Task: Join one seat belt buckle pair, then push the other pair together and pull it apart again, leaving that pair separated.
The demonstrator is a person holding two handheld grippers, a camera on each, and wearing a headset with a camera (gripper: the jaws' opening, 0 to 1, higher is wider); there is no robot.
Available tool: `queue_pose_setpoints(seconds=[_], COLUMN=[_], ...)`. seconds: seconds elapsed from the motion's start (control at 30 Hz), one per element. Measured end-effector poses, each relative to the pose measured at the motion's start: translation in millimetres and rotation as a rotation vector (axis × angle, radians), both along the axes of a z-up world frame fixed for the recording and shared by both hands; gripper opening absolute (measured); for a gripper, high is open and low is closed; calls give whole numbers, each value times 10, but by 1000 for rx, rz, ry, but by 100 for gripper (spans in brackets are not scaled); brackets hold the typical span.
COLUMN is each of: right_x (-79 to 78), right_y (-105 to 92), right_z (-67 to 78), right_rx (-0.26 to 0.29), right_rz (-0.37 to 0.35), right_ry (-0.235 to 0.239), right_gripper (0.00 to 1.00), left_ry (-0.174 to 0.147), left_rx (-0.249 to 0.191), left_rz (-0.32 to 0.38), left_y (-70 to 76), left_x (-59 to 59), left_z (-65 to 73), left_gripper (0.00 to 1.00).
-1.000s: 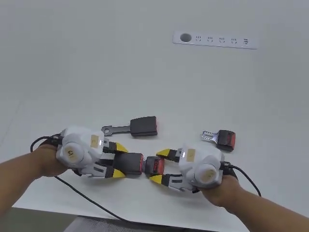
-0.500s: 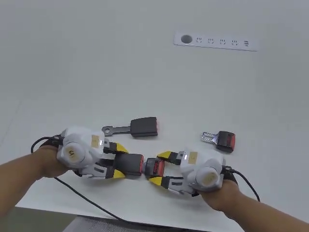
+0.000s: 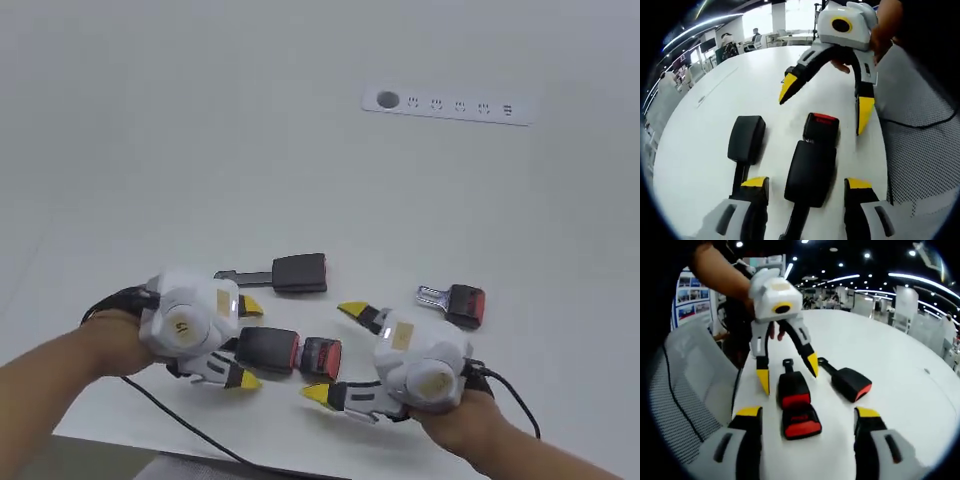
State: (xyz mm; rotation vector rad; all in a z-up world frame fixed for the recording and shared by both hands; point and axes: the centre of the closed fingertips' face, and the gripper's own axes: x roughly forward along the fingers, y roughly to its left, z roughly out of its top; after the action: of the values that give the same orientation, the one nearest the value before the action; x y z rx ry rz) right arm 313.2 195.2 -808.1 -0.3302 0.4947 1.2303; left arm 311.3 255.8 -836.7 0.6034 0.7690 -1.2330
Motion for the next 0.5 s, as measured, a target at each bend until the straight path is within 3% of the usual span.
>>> queue_pose_setpoints(seconds=[0.07,0.2,0.3,0.37,0.4,0.47,0.5], right_x=[9,35,72,117,137,224,257], right_y=[-98,-323,-496,-637,-702,-938,-1005], right_z=[28,121,164,167,157,104,124], right_rx=[-15,-11,-11,-26,-41,-126,-111], right_rz=[-14,-52,-83,-87,-80,-80,-89], right_ry=[-1,-21,-14,-35,-45,-76,-66], right_gripper=[85,88,88,88,88,88,86], left_ry=[-11,-45,-67,-95,-118,-116,-113], left_rx=[-56,-90,-97,-103,-76,-56,-61], left_rz=[69,136,159,160,129,117,117], left_y=[-11,23,40,32,38,35,26], left_x=[37,101,139,172,179,181,206], left_z=[137,302,386,448,451,449,465], left_gripper=[71,82,88,88,88,88,88])
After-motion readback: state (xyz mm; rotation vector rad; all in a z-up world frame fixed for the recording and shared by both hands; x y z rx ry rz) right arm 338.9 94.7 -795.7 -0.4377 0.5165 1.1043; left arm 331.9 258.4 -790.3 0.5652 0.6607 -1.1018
